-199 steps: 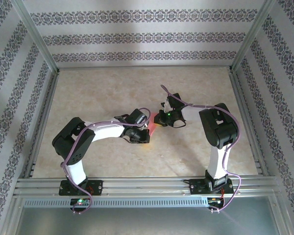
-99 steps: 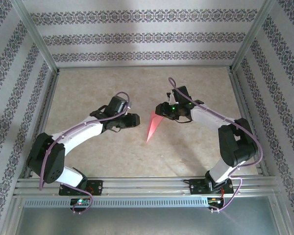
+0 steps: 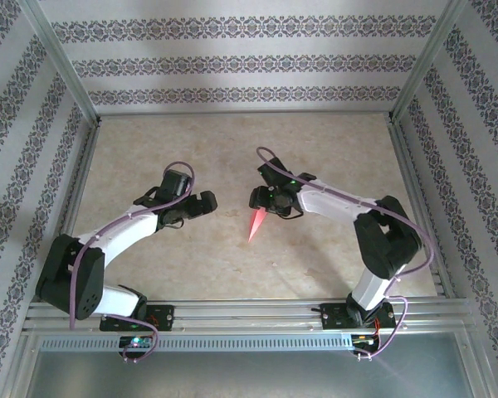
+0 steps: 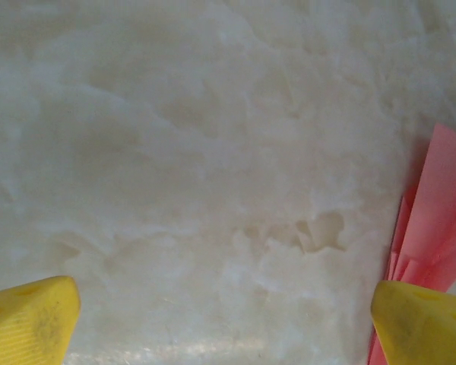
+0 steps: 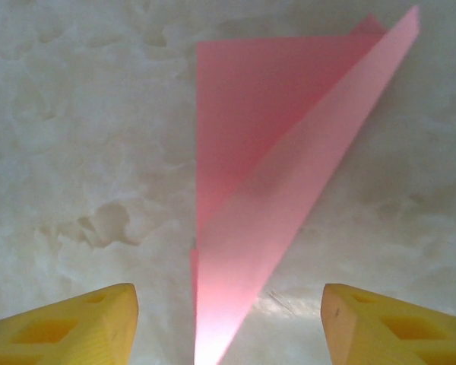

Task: Fold a paper plane with a square sheet of paper (pick it up from the middle)
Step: Turn over the paper plane at the top-center of the table.

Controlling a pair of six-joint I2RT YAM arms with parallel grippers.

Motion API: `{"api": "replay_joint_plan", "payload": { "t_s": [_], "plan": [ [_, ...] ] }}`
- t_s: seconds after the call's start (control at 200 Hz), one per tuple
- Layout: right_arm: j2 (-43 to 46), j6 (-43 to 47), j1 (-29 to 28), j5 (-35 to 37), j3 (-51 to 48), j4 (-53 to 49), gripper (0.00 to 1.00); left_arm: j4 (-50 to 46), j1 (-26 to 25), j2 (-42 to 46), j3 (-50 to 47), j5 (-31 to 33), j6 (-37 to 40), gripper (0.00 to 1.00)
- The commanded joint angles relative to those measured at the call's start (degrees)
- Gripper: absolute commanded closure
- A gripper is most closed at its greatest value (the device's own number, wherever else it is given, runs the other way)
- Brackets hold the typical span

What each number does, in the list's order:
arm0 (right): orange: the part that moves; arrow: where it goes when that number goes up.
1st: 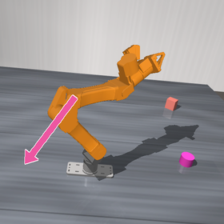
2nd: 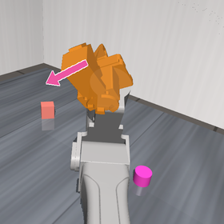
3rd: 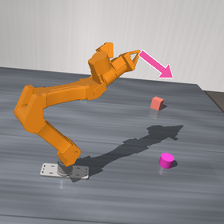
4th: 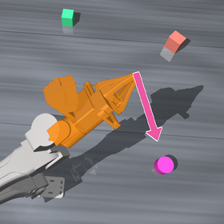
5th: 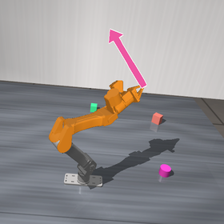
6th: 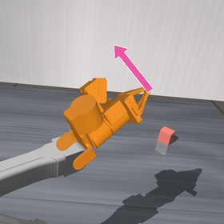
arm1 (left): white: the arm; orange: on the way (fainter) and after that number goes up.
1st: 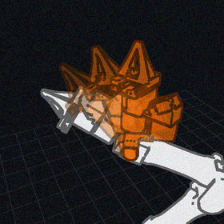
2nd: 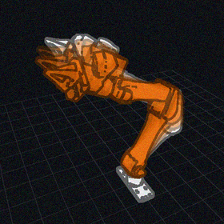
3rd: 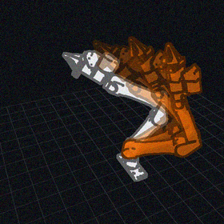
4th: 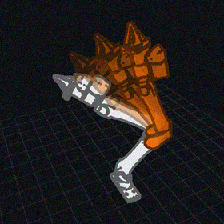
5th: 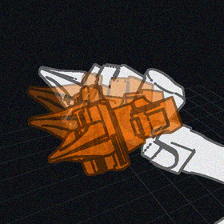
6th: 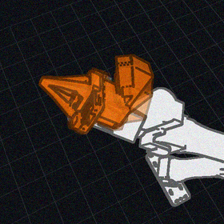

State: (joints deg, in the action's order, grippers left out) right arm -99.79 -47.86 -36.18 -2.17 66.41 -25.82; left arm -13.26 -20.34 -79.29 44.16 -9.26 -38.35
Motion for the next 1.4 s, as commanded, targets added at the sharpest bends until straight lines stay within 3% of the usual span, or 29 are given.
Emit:
{"api": "replay_joint_plan", "payload": {
  "t_s": [0.0,0.225,0.554,0.859,1.079,1.229,1.399],
  "plan": [
    [-3.6,-5.08,-0.99,5.39,3.28,-3.92,0.36,4.04,1.42,0.93,-1.54,-0.13,0.04,0.0],
    [-7.35,-8.28,-1.87,7.7,6.03,-7.14,0.46,3.92,2.45,0.1,-1.89,-2.99,1.55,0.0],
    [-3.41,-11.45,-2.03,10.29,1.5,-7.49,0.69,3.74,2.85,0.16,-2.02,-2.72,1.92,0.0],
    [-3.65,-11.78,-1.19,8.71,0.38,-5.28,0.9,3.37,3.18,0.7,-2.14,-2.43,1.7,0.0],
    [-1.82,-8.31,-0.17,6.55,-0.25,-1.22,0.96,2.58,3.79,1.55,-1.99,-2.43,1.52,0.0],
    [0.25,-1.92,0.21,0.15,2.56,3.68,0.97,2.62,5.95,3.24,-2.34,-4.28,0.67,0.0],
    [-1.35,0.92,0.06,-18.13,5.43,15.74,0.96,3.2,9.44,6.02,-3.51,-7.23,-0.9,0.0]
  ]
}}
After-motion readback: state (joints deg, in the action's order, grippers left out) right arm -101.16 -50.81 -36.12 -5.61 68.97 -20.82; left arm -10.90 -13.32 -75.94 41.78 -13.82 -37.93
